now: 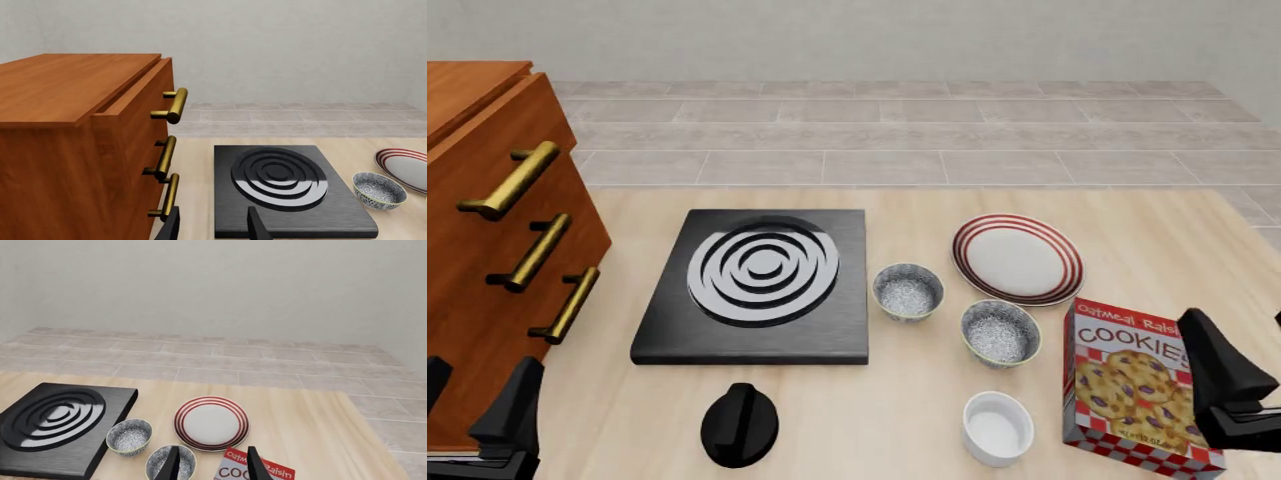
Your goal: Pick the akita bowl from table center and place it on the plate.
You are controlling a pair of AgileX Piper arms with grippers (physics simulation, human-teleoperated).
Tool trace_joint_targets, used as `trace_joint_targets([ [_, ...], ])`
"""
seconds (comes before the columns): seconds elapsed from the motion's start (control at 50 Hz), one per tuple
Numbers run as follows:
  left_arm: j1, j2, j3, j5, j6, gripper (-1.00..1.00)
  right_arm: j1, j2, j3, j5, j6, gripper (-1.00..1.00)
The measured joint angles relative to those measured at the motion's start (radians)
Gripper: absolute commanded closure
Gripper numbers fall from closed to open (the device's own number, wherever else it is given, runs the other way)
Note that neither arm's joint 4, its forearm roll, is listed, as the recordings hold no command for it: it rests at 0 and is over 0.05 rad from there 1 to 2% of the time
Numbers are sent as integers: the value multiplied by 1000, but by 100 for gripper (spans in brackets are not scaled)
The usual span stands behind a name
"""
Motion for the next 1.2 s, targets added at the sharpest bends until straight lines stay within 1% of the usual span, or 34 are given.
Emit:
trace_joint_targets([
  [0.14, 0, 0, 0, 0, 0, -100, 45, 109, -69, 3, -3, -100],
  [0.34, 0, 0, 0, 0, 0, -100, 130, 314, -156, -10, -24, -100],
  [0.44, 0, 0, 0, 0, 0, -100, 179, 427, -187, -26, -44, -100],
  [0.62, 0, 0, 0, 0, 0, -100, 257, 609, -255, -35, -100, -100],
  [0.84, 0, 0, 0, 0, 0, -100, 336, 794, -358, -7, -174, -100],
  [1.2, 0, 0, 0, 0, 0, -100, 436, 1075, -518, 38, -333, -100],
])
